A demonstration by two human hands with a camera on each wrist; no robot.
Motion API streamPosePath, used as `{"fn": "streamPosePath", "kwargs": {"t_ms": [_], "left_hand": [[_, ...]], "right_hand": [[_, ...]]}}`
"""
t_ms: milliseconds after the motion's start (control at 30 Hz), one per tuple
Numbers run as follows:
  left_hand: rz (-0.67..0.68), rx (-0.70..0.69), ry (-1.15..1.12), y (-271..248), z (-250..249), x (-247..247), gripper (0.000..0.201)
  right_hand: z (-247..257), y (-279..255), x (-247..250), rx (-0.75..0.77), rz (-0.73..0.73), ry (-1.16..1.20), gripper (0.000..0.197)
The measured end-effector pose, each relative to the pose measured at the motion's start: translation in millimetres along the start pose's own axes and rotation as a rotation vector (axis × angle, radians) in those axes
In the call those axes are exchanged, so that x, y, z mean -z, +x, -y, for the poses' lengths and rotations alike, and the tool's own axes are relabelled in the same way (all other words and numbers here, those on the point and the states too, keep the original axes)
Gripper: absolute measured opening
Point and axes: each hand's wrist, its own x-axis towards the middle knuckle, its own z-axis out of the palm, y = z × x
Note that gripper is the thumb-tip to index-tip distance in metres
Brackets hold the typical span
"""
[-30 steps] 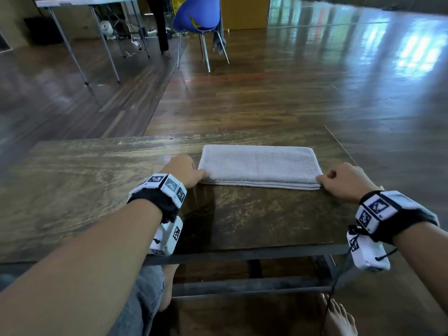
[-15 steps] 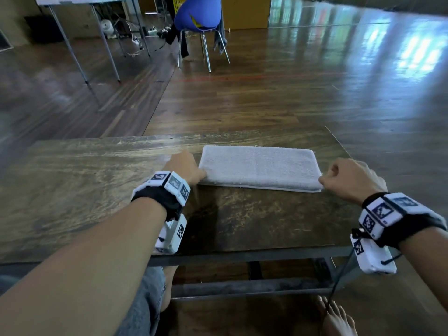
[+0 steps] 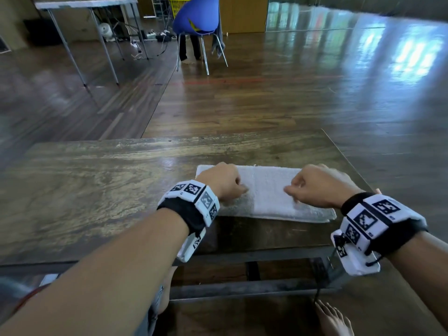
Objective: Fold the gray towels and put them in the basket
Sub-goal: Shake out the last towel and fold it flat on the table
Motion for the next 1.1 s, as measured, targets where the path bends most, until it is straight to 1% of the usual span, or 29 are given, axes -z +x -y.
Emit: {"fn": "streamPosePath", "kwargs": {"t_ms": [33,67,100,133,167,200,233,267,333,367,433,500,633,733,867,967,1100], "left_hand": [[-0.052,-0.023,-0.010,-1.9,-6.5,-2.3,0.032],[-0.099,-0.054,-0.015,-3.4,-12.4,-5.5,0.023],[-0.132,-0.087,-0.009,-4.4,-17.3,-9.4,0.020],[-0.145,-0.107,0.013,-4.9,-20.6,-14.1,0.024],[-0.140,-0.108,0.037,-5.0,-22.6,-19.5,0.033],[-0.117,-0.097,0.054,-5.4,-23.5,-25.0,0.043],[-0.077,-0.084,0.059,-5.3,-23.0,-31.2,0.052],[-0.021,-0.070,0.051,-5.6,-21.6,-37.0,0.059],[0.101,-0.038,0.006,-5.8,-16.1,-46.4,0.067],[0.136,-0.027,-0.013,-5.2,-13.4,-49.3,0.069],[0.160,-0.023,-0.023,-3.4,-9.3,-52.1,0.071],[0.168,-0.022,-0.010,-2.2,-6.9,-51.2,0.074],[0.209,-0.001,0.010,-0.5,-4.1,-47.4,0.081],[0.228,0.033,0.015,0.6,0.4,-45.2,0.088],[0.240,0.099,0.028,0.7,14.3,-41.0,0.108],[0.260,0.142,0.047,-3.3,24.4,-37.9,0.119],[0.283,0.202,0.065,-11.8,35.0,-30.6,0.132]], "right_hand": [[4.3,-1.5,-1.0,0.010,-0.074,0.028,0.031],[9.2,-2.4,-2.7,0.043,-0.117,0.064,0.023],[14.0,-3.4,-5.4,0.101,-0.116,0.105,0.016],[17.4,-3.5,-9.0,0.159,-0.074,0.126,0.023],[19.7,-3.2,-14.0,0.212,-0.025,0.139,0.038],[21.4,-3.6,-18.9,0.231,0.022,0.129,0.050],[21.7,-3.2,-24.5,0.240,0.038,0.097,0.058],[21.7,-2.8,-29.6,0.248,0.047,0.055,0.061],[18.5,0.4,-37.9,0.263,0.085,0.017,0.062],[16.1,2.3,-39.3,0.260,0.119,0.036,0.061],[9.5,6.6,-42.5,0.233,0.199,0.096,0.062],[1.8,8.5,-47.3,0.208,0.280,0.101,0.070],[-9.4,9.1,-49.9,0.143,0.378,0.071,0.104],[-9.7,8.7,-47.8,0.088,0.383,0.068,0.120],[-13.3,3.1,-45.6,-0.030,0.372,0.079,0.133],[-19.3,0.0,-42.4,-0.109,0.381,0.078,0.145],[-26.7,-8.8,-36.8,-0.226,0.380,0.097,0.152]]}}
